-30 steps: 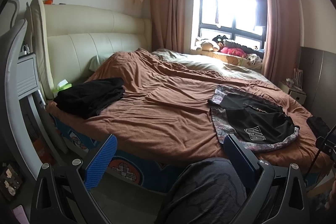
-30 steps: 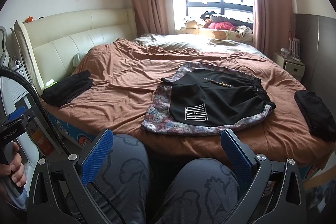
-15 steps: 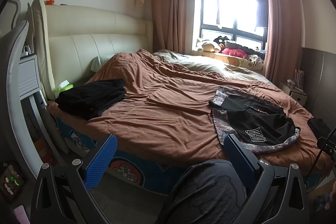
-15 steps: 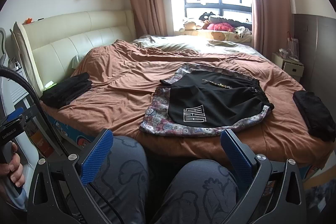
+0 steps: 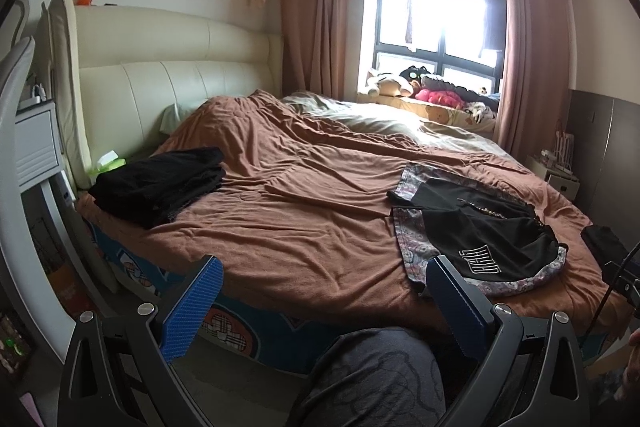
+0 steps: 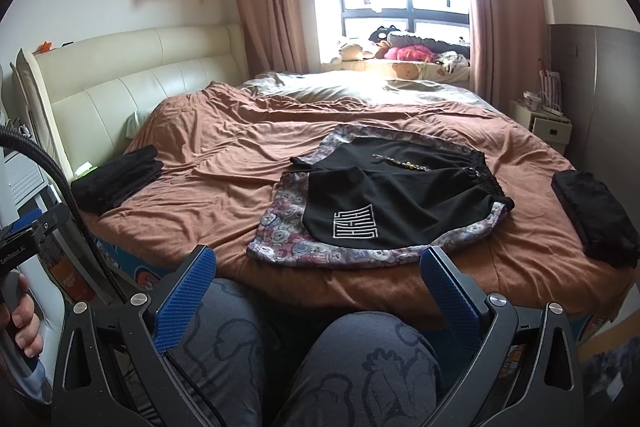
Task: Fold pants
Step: 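Move both tools toward the black shorts' leg openings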
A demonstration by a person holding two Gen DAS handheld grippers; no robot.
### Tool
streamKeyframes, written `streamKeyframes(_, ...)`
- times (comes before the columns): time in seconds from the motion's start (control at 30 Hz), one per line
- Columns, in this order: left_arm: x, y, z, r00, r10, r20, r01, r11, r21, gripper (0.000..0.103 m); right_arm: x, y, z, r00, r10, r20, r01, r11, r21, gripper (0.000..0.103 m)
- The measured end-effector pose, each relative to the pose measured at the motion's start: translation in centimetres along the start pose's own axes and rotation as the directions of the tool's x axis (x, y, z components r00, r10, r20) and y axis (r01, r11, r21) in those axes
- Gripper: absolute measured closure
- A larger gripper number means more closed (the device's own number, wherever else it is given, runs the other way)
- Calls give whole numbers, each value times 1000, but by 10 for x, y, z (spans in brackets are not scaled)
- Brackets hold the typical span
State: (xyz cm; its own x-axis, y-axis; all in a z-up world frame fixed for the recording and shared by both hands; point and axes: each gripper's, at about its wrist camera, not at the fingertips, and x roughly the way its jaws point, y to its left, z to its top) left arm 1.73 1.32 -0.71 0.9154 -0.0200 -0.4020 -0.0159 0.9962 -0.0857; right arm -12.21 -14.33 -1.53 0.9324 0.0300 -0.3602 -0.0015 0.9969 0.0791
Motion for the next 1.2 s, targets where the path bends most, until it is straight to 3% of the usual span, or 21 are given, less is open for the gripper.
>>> streamKeyframes(0.1,8,-3,1,1000,-7,-6,7,1000,-4,0,7,-8,1,999,31,-12,-31,999,27,0)
streamKeyframes(0.57,82,-36,-8,987,-66,-145,68,998,7,5,52,-47,3,997,-47,-67,53,993,101,0)
streamKeyframes(0.83,132,-57,-21,954,-121,-273,119,993,-26,19,72,-75,3,992,-85,-93,98,984,150,0)
streamKeyframes(1.0,158,-73,-30,920,-181,-347,167,984,-68,24,88,-95,1,988,-97,-121,118,977,179,0)
streamKeyframes(1.1,172,-85,-36,900,-204,-386,189,979,-79,25,98,-106,0,986,-90,-143,118,973,197,7)
streamKeyframes(1.2,185,-95,-43,879,-223,-422,205,975,-88,25,108,-116,-2,983,-88,-161,123,968,218,7)
